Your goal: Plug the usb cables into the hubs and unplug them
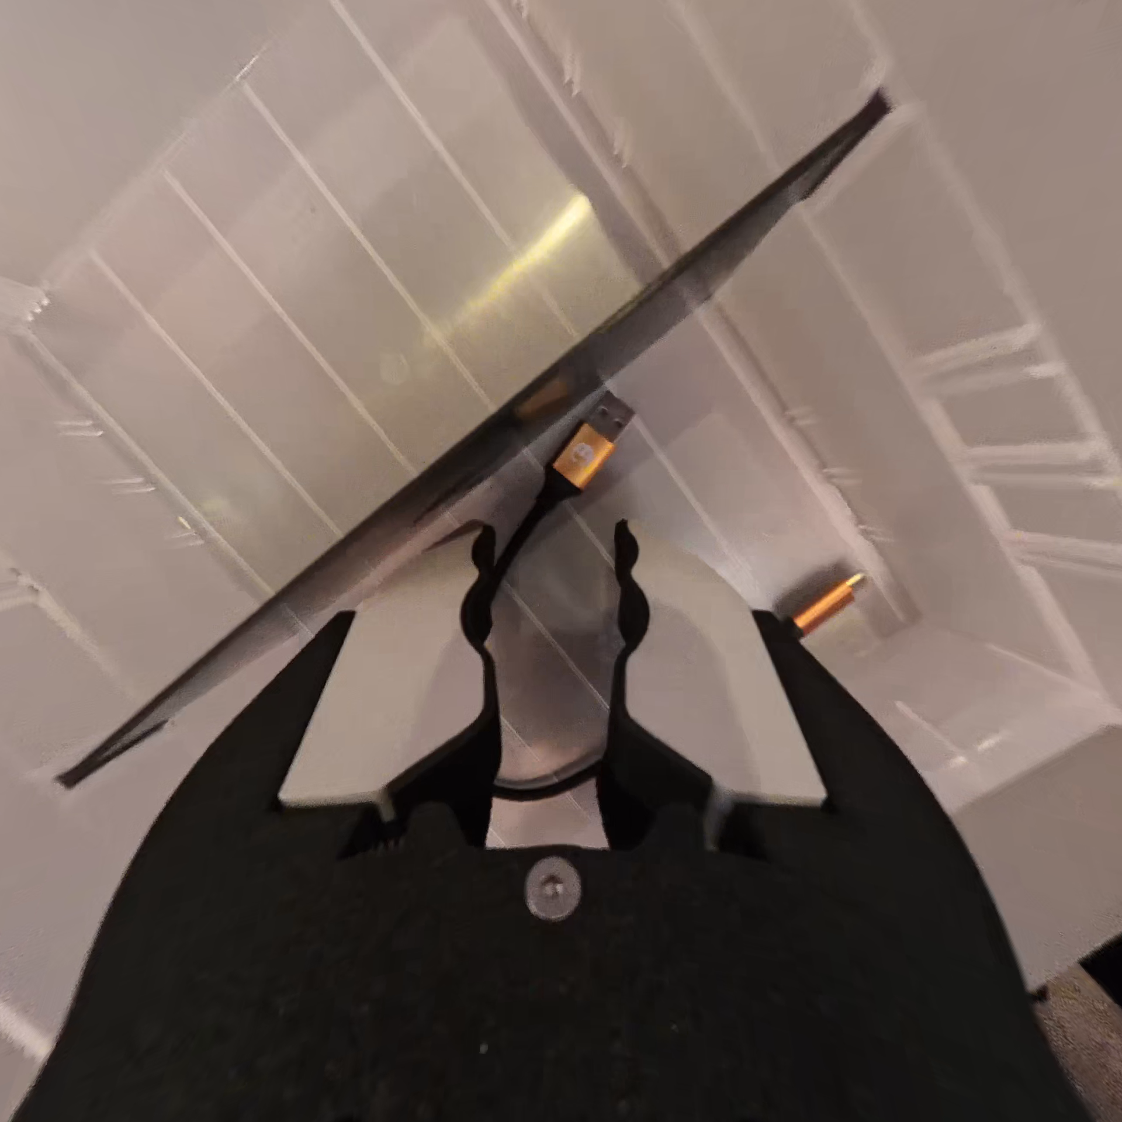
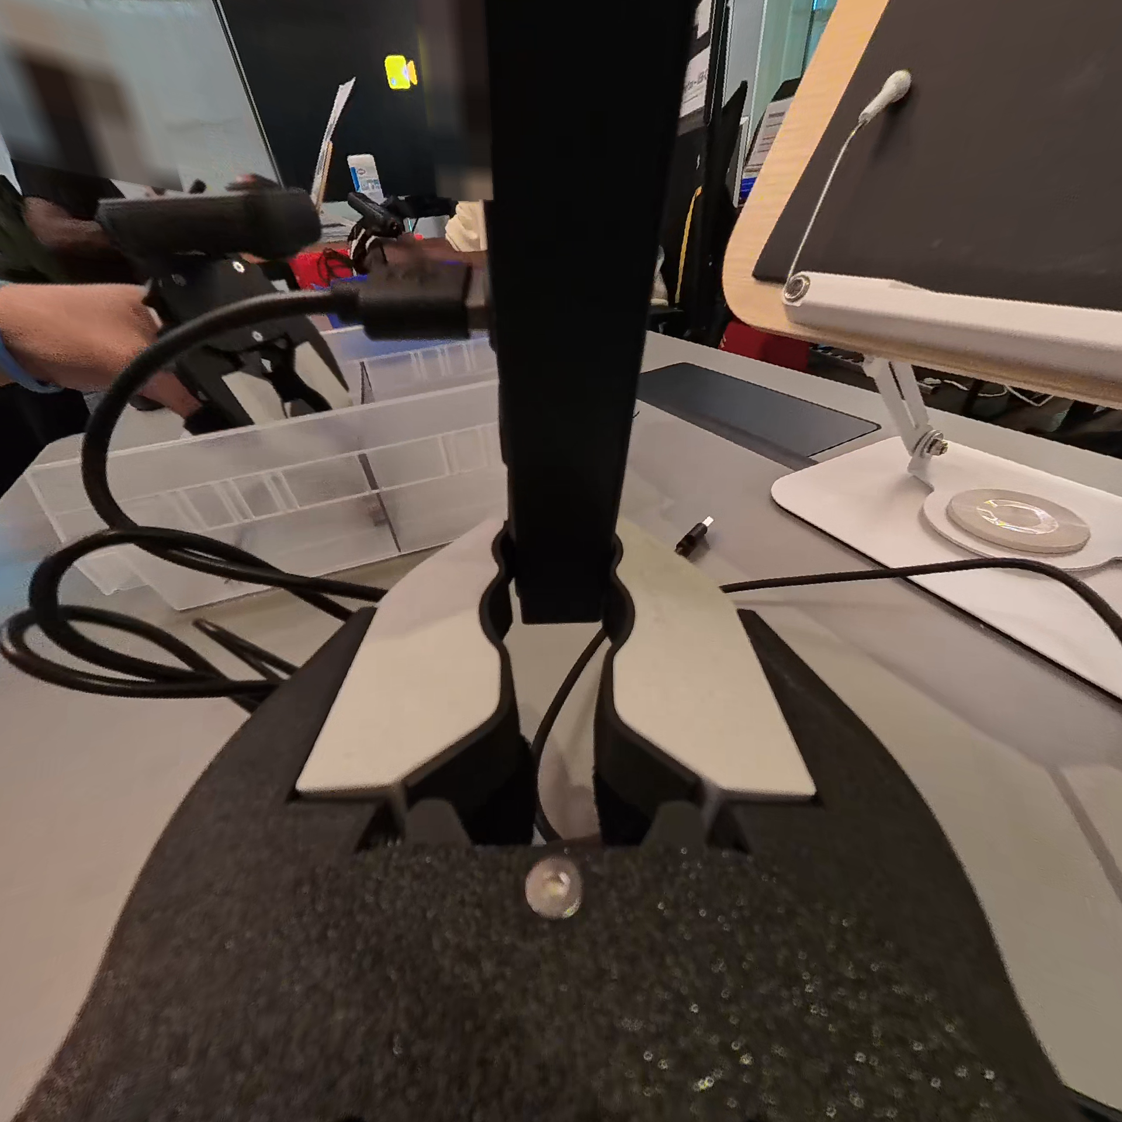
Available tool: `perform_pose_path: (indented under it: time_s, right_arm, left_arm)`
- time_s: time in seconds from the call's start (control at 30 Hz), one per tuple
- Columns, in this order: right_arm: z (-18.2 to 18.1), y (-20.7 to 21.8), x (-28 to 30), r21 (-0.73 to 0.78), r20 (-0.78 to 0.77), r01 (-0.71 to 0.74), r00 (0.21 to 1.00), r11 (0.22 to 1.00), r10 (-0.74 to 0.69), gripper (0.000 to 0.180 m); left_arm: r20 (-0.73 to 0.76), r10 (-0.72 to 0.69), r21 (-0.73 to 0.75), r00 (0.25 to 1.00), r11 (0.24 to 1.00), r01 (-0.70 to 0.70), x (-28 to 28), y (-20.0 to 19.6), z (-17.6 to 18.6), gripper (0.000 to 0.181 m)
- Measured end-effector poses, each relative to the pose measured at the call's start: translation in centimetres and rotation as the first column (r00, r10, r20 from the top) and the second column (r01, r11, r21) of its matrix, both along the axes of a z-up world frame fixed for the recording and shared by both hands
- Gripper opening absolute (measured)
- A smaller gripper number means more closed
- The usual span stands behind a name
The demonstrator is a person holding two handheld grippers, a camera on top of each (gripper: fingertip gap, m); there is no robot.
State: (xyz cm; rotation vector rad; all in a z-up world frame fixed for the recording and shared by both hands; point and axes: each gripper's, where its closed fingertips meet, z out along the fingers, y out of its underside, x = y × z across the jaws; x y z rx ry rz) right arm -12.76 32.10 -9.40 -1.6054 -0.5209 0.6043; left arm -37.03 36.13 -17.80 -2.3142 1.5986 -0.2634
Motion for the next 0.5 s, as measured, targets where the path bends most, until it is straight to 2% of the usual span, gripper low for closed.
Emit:
perform_pose_path:
  time_s: [0.1, 0.17, 0.23, 0.33, 0.43, 0.5]
  right_arm:
    - [-0.1, 0.0, 0.0, -0.009, -0.002, -0.004, 1.0, 1.0, 0.004, 0.026]
    - [-0.1, 0.1, 0.0, -0.017, -0.006, -0.006, 1.0, 1.0, 0.006, 0.026]
    - [-0.2, 0.1, 0.0, -0.02, -0.01, -0.005, 1.0, 1.0, 0.005, 0.026]
    - [-0.1, 0.1, 0.0, -0.017, -0.008, -0.002, 1.0, 1.0, 0.001, 0.026]
    - [-0.1, 0.1, 0.0, -0.014, -0.004, 0.003, 1.0, 1.0, -0.003, 0.026]
    - [-0.1, 0.1, 0.0, -0.011, -0.003, 0.005, 1.0, 1.0, -0.005, 0.026]
  left_arm:
    - [-0.046, 0.034, 0.011, 0.998, 0.999, -0.033, -0.2, 0.5, -1.2, 0.037]
    - [0.008, 0.042, -0.02, 0.999, 0.999, -0.042, 0.3, 0.0, -1.5, 0.028]
    - [0.021, 0.048, 0.009, 0.999, 0.999, -0.048, 0.2, 0.1, -1.6, 0.018]
    - [-0.087, 0.021, 0.075, 0.996, 0.997, -0.014, -1.1, -0.4, -1.1, 0.003]
    - [-0.052, 0.061, 0.195, 0.997, 0.98, -0.05, -1.7, -0.8, 3.0, 0.002]
    - [0.004, 0.104, 0.317, 0.995, 0.943, -0.1, -2.5, -0.8, 8.3, 0.003]
